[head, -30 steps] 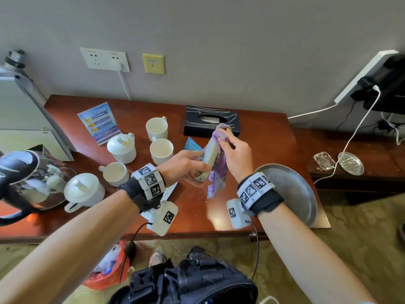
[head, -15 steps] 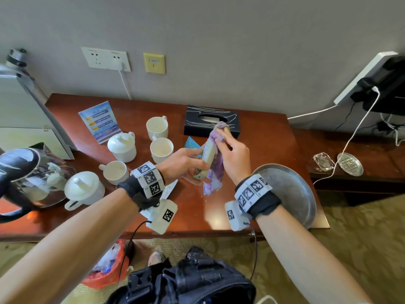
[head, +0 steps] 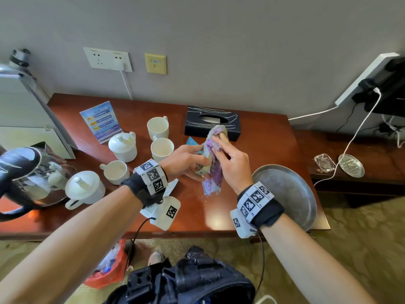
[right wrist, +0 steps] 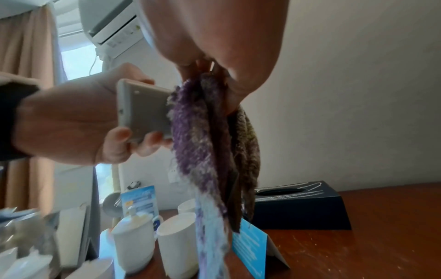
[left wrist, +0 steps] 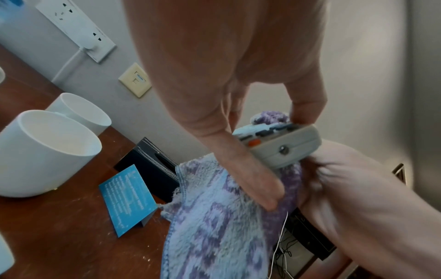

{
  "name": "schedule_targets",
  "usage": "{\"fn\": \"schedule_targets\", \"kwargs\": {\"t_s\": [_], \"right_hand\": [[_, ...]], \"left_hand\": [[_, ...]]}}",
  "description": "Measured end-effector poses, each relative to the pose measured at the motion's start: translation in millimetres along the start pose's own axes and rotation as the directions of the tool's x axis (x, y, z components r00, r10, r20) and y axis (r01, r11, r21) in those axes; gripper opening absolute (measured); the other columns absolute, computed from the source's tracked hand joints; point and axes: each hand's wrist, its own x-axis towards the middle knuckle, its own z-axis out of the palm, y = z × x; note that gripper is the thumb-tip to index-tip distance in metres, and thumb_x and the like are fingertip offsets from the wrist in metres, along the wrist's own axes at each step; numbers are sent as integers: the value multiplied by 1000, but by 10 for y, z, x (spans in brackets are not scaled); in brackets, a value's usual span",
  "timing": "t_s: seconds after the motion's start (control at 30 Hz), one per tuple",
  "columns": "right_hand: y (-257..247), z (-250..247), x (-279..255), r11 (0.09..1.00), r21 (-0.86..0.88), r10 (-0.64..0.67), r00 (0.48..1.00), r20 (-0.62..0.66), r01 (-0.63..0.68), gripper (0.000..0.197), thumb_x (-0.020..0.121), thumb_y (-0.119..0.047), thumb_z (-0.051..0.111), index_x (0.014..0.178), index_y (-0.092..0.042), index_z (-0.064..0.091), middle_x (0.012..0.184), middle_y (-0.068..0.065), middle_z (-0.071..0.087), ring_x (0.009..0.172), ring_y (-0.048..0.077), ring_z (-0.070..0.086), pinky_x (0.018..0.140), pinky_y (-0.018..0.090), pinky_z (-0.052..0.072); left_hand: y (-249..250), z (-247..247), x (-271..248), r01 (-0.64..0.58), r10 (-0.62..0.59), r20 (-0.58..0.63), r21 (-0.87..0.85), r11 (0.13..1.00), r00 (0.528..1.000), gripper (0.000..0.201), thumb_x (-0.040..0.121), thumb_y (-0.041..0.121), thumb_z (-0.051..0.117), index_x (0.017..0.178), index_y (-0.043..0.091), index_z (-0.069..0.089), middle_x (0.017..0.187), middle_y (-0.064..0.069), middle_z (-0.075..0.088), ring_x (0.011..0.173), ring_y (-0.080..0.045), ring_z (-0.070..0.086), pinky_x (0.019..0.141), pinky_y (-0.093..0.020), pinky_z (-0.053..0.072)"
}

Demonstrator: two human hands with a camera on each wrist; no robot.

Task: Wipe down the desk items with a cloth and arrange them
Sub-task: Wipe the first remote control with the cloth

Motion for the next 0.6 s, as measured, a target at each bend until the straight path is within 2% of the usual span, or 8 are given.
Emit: {"fn": "schedule_targets", "kwargs": {"t_s": [0.07, 0.17, 0.2, 0.3, 0.37, 0.47, 0.53, 0.6], "right_hand": [[-8, -41, 133, 998, 24, 66, 997, -50, -65, 32, 100, -20, 59, 132, -20, 63, 143, -7, 50, 124, -14, 40, 98, 3, 36], [0, -88, 306, 988, -23, 147, 985, -94, -150, 32, 100, -26, 58, 131, -26, 64, 146, -2, 51, 127, 1, 51, 96, 6, 41], [0, -86, 312, 988, -19, 149, 984, -97, -151, 32, 100, -26, 58, 131, -26, 64, 146, -3, 52, 127, 2, 51, 97, 7, 41], [-68, -41, 163, 997, 20, 81, 994, -68, -79, 31, 100, -22, 58, 130, -24, 64, 138, -17, 49, 120, -24, 42, 98, 3, 37], [-46, 10, -7, 1000, -1, -4, 1000, -21, 4, 32, 99, -17, 59, 131, -19, 63, 136, -17, 45, 119, -31, 34, 101, 1, 31], [35, 36, -121, 998, -15, -53, 998, 28, 54, 33, 98, -16, 60, 131, -18, 63, 138, -14, 46, 127, -21, 37, 107, 8, 32], [54, 22, -51, 1000, -11, -17, 999, 31, 17, 32, 98, -18, 61, 130, -19, 64, 139, -12, 49, 127, -12, 42, 105, 8, 34], [52, -10, 97, 997, 0, 73, 997, -37, -73, 30, 99, -23, 60, 128, -24, 66, 140, -9, 54, 119, -3, 54, 98, 13, 43]], "left_hand": [[8, 4, -6, 8, -9, 29, 8, 1000, 1000, 44, 94, 2, 59, 137, 9, 54, 111, -16, 72, 93, -36, 74, 69, -36, 62], [6, 18, -46, 5, -6, 61, 18, 1000, 998, 41, 94, 1, 58, 131, 19, 58, 114, -15, 72, 94, -39, 73, 70, -36, 62], [10, 20, -44, 5, -6, 60, 18, 1000, 998, 40, 94, 1, 58, 130, 20, 58, 113, -16, 72, 94, -40, 73, 70, -37, 62], [50, 11, 4, -12, 11, 22, 17, 1000, 1000, 35, 94, 3, 59, 128, 12, 59, 112, -22, 71, 95, -42, 72, 73, -41, 62], [72, -15, 18, -29, 29, -2, 19, 999, 1000, 32, 94, 4, 60, 125, 10, 62, 111, -23, 71, 96, -41, 72, 75, -42, 62], [58, -32, 7, -16, 16, -18, 22, 1000, 1000, 36, 94, 2, 60, 129, 10, 61, 114, -23, 70, 96, -35, 73, 70, -38, 61], [23, -30, -5, -1, 1, -11, 23, 1000, 1000, 39, 94, 2, 60, 132, 7, 58, 115, -23, 70, 94, -33, 74, 67, -34, 61], [4, -17, -13, 6, -7, 19, 36, 999, 1000, 37, 93, 1, 59, 130, 8, 60, 111, -20, 72, 91, -34, 74, 65, -34, 61]]}}
